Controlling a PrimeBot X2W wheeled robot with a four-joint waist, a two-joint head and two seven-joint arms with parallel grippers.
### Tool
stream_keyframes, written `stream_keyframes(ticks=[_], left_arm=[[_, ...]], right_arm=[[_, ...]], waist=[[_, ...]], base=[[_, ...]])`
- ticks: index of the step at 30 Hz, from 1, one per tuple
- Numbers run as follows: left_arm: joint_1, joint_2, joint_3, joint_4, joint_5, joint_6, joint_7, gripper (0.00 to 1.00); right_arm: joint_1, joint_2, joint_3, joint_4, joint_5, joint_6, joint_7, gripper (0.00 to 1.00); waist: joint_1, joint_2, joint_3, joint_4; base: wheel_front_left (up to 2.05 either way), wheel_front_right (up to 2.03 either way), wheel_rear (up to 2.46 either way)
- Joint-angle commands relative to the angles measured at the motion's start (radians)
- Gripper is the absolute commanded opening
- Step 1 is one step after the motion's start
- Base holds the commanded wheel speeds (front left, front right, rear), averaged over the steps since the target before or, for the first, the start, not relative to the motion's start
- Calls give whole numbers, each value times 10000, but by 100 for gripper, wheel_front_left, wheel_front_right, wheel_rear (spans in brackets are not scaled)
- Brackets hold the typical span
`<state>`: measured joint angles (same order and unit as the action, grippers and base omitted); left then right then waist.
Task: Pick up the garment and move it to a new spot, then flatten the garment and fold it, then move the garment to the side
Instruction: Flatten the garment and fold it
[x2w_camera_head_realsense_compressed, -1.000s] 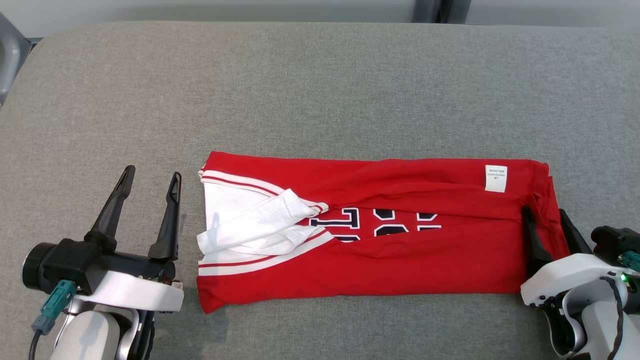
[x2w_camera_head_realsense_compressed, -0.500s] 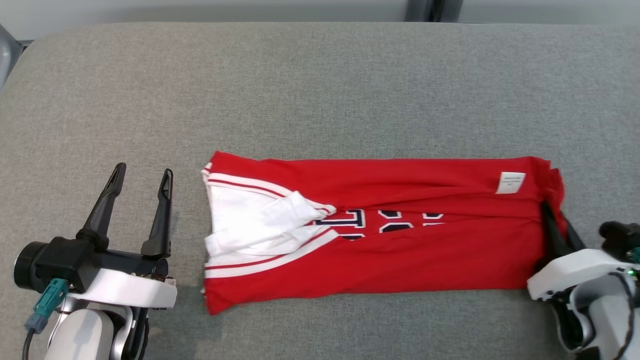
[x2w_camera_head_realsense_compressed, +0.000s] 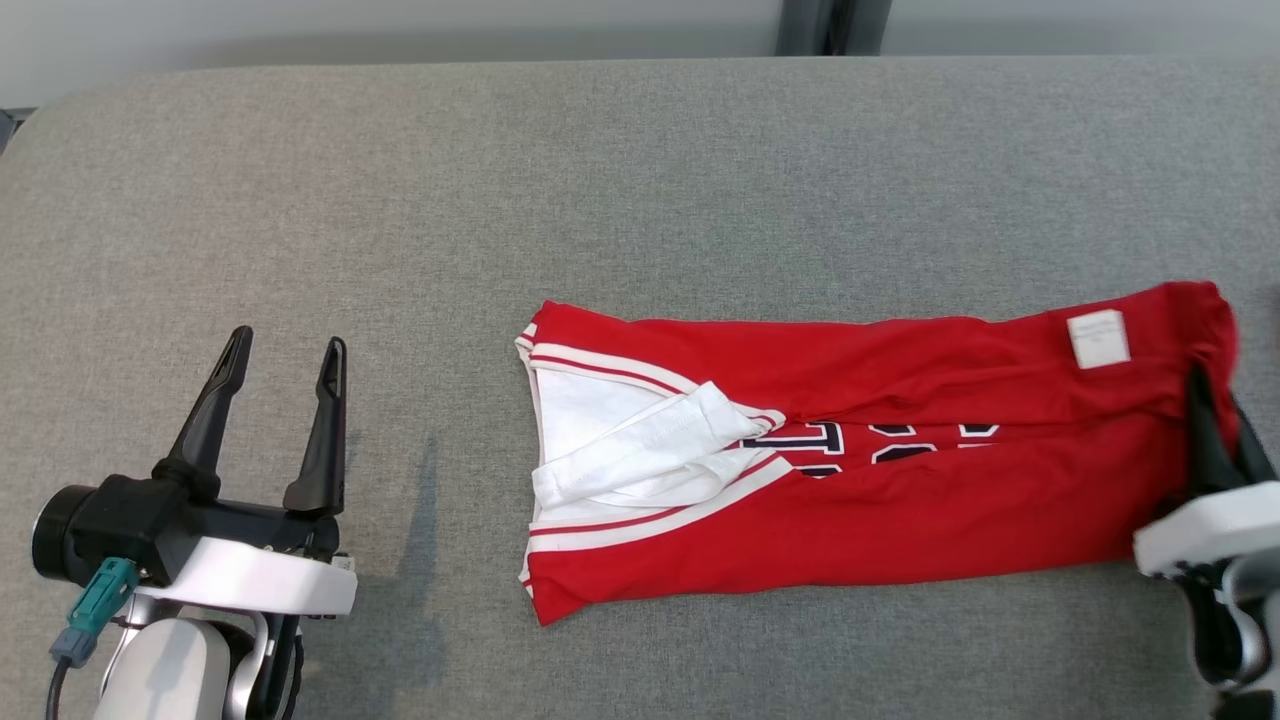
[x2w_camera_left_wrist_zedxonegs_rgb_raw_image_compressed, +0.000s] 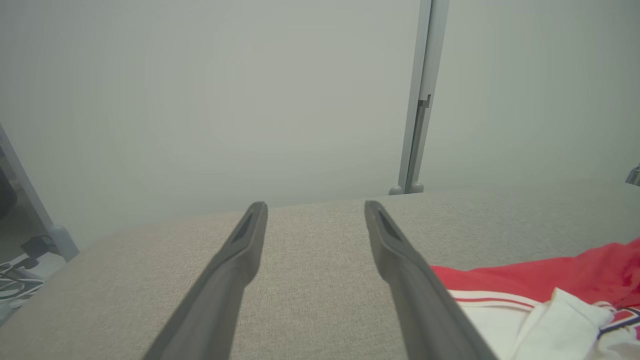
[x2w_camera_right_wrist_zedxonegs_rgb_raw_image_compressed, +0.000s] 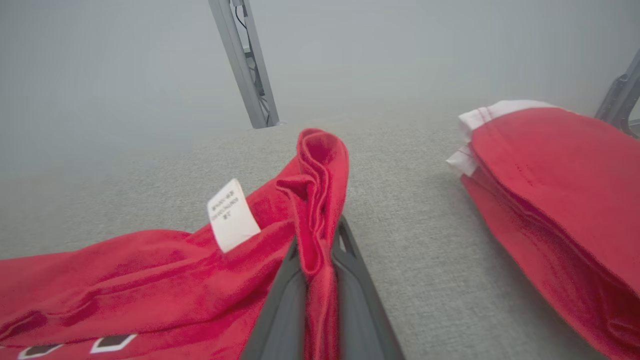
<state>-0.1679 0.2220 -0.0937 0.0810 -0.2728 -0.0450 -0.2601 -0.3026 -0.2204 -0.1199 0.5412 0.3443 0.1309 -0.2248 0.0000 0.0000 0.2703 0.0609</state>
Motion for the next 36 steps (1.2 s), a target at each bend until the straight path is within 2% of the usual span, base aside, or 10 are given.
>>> stream_keyframes(ticks=[1,6,11,15,18,19,22,31,36], left_arm=[[0,11,75,18,112,-58,-31,100],[-23,-2,93,84,146,-130,-31,100],[-34,-11,67,205,172,-164,-31,100],[-145,-93,-42,326,191,-223,-31,100],[-229,-194,-120,401,170,-250,-31,100],[-275,-253,-170,464,178,-269,-32,100],[-356,-340,-243,572,191,-328,-32,100],[-682,-601,-385,784,318,-487,-32,100],[-749,-671,-409,874,373,-543,-32,100]], right_arm=[[-138,180,176,-410,-59,-3,122,0],[-297,894,1182,-2317,215,-3,868,0],[-372,1431,3060,-4344,756,-3,1597,0],[-367,1622,4734,-4931,1282,-3,1870,0],[-507,1656,5760,-4628,1675,-3,1791,0],[-645,1667,6363,-4241,2081,-3,1566,0],[-937,1665,7108,-3391,2684,-3,1155,0],[-2230,1671,8556,-936,3910,-3,-59,0],[-2679,1673,9083,-325,4532,-3,-295,0]], waist=[[0,0,-32,-44],[0,0,-127,-77],[0,0,-224,4],[0,0,-227,252],[0,0,-190,473],[0,0,-139,620],[0,0,-49,814],[0,0,260,1189],[0,0,342,1252]], base=[[0,0,0],[0,0,0],[0,0,0],[0,0,0],[0,0,0],[0,0,0],[0,0,0],[0,0,0],[0,0,0]])
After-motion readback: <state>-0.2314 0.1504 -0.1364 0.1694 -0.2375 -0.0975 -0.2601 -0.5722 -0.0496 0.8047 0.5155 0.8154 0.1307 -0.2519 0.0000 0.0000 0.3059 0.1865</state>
